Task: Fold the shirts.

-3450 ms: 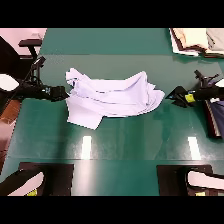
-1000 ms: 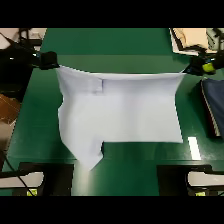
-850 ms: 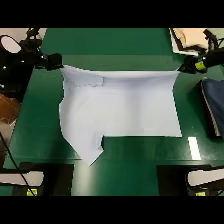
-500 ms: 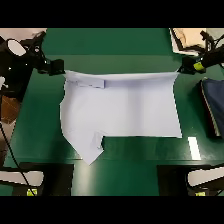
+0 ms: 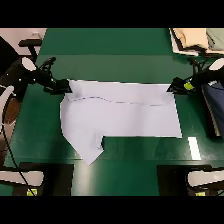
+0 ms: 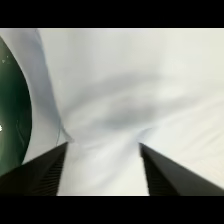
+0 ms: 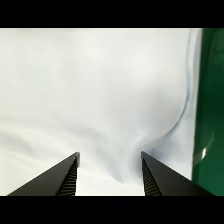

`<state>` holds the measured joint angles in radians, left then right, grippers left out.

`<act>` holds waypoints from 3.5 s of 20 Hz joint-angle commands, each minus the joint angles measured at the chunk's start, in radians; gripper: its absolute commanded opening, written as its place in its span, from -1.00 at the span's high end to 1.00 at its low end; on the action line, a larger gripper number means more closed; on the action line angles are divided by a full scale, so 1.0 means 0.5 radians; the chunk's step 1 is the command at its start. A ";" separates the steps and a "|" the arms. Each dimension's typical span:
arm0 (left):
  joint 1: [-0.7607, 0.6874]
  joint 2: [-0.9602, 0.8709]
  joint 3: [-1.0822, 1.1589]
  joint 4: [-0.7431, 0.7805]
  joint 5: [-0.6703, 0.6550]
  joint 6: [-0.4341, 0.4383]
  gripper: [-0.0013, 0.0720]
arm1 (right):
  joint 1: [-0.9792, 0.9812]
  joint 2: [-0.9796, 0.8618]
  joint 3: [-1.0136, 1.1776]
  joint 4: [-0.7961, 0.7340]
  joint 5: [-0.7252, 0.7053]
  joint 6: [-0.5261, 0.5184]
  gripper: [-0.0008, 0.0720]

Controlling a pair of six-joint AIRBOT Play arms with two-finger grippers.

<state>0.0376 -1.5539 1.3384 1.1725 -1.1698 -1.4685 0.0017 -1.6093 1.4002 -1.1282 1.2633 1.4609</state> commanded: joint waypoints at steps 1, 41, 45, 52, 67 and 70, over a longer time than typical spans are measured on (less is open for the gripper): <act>0.001 0.014 -0.028 0.015 -0.163 -0.001 -0.68 | -0.005 0.039 -0.072 0.070 0.053 0.000 -0.27; -0.342 1.548 -1.540 -0.369 0.094 -0.217 0.89 | -0.740 1.143 -1.198 -0.250 0.326 -0.024 -0.27; -0.342 1.548 -1.540 -0.369 0.095 -0.189 0.89 | -0.990 1.012 -1.598 0.008 0.253 -0.153 -0.26; -0.342 1.548 -1.540 -0.369 0.092 -0.189 0.89 | -0.695 0.806 -1.612 0.176 -0.008 -0.208 -0.02; -0.341 2.060 -1.302 -0.230 -0.381 -0.317 0.90 | -0.392 1.723 -1.254 -0.452 0.442 -0.039 0.94; -0.341 1.875 -1.222 -0.202 0.034 -0.247 0.90 | -0.391 1.553 -1.062 -0.447 0.359 -0.038 0.94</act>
<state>-0.1337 -0.5648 0.6876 1.0565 -1.3048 -1.6173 -0.1970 -0.8120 0.7990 -1.3350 1.4731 1.4281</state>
